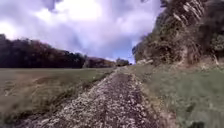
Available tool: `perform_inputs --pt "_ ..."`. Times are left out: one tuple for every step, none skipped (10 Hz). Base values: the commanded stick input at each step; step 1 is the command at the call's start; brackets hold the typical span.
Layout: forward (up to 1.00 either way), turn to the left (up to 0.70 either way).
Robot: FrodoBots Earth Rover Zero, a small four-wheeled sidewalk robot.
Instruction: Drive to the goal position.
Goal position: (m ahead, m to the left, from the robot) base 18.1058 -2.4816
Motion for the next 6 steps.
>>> perform_inputs --pt "0.85 0.0" --pt "0.85 0.0" --pt "0.85 0.0" --pt "0.85 0.0" --pt "0.85 0.0" --pt "0.85 0.0"
